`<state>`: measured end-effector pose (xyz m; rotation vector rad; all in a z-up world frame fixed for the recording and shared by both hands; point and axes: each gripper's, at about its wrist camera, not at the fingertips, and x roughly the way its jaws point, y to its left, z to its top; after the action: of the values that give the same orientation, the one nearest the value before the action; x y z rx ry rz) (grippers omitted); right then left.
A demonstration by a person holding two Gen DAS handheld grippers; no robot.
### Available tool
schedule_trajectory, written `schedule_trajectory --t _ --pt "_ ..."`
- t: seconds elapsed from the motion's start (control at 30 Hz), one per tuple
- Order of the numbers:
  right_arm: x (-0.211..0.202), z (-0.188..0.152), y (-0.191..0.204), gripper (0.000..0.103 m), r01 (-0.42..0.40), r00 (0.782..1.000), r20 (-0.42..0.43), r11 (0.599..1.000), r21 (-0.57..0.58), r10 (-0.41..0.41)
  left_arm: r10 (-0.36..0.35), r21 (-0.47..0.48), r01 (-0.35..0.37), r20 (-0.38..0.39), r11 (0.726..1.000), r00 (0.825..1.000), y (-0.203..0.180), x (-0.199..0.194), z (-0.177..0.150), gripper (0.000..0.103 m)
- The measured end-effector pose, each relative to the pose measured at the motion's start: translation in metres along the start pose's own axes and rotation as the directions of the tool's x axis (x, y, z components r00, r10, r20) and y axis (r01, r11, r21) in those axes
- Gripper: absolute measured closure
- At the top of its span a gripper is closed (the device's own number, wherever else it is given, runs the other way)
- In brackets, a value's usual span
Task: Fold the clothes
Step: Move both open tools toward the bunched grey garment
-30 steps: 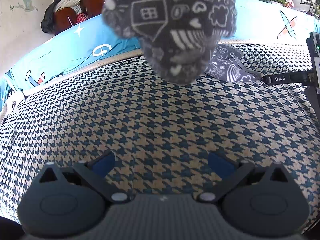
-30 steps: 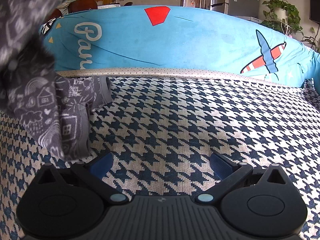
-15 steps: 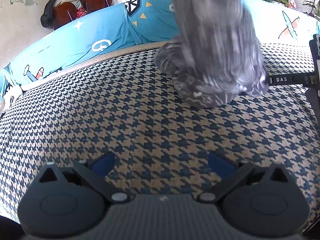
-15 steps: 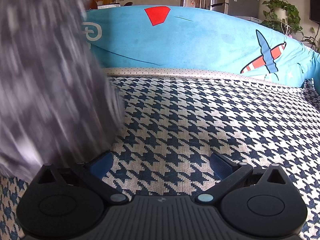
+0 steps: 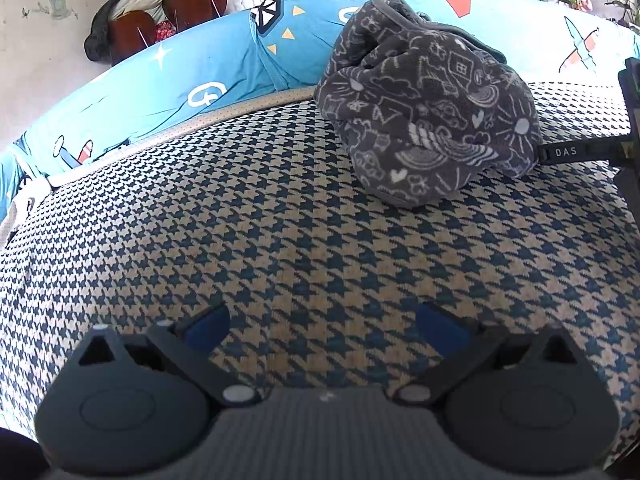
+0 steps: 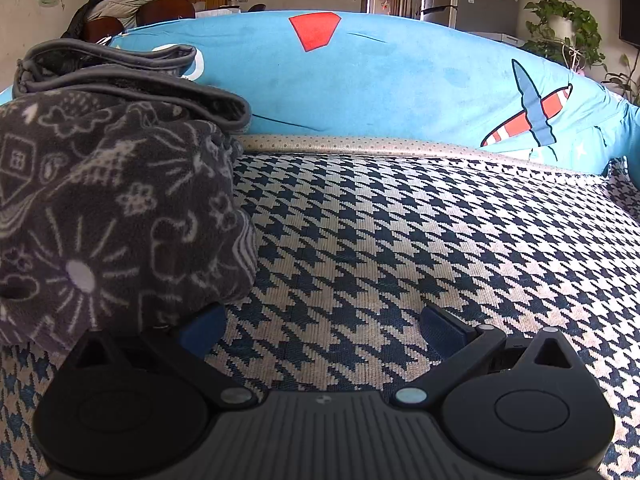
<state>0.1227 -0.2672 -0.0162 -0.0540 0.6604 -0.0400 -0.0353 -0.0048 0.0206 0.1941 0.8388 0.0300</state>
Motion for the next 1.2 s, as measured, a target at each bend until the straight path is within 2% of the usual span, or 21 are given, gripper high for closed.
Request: schedule_trajectory --t 0.3,0.47,0.73,0.8,0.93,1.13,1.2 --pt "0.0 0.0 0.0 0.0 -0.001 1.0 0.0 1.0 0.001 0.001 -0.074 -0.036 0.072 -0.029 0.997 0.997 0.018 -0.009 0.018 0.0" --pt "0.0 0.0 0.0 0.0 -0.001 1.0 0.0 1.0 0.001 0.001 -0.123 -0.073 0.12 -0.032 0.99 0.992 0.021 -0.018 0.045 0.0" --pt "0.0 0.0 0.0 0.0 -0.001 1.0 0.0 1.0 0.002 0.001 -0.102 0.099 0.097 0.051 0.99 0.993 0.0 -0.032 0.086 0.0" --pt "0.0 0.0 0.0 0.0 -0.001 1.0 0.0 1.0 0.002 0.001 -0.094 0.118 0.086 0.064 0.989 0.994 0.001 -0.029 0.097 0.0" --pt "0.0 0.0 -0.001 0.0 -0.001 1.0 0.0 1.0 0.002 0.001 -0.084 0.094 0.076 0.079 0.993 0.993 0.005 -0.016 0.113 0.0" --pt "0.0 0.0 -0.001 0.0 -0.001 1.0 0.0 1.0 0.002 0.001 -0.065 -0.007 0.066 0.031 0.998 0.997 0.005 0.006 0.115 0.0" --pt "0.0 0.0 -0.001 0.0 -0.001 1.0 0.0 1.0 0.002 0.001 -0.06 -0.001 0.06 0.041 0.998 0.997 0.003 0.006 0.116 0.0"
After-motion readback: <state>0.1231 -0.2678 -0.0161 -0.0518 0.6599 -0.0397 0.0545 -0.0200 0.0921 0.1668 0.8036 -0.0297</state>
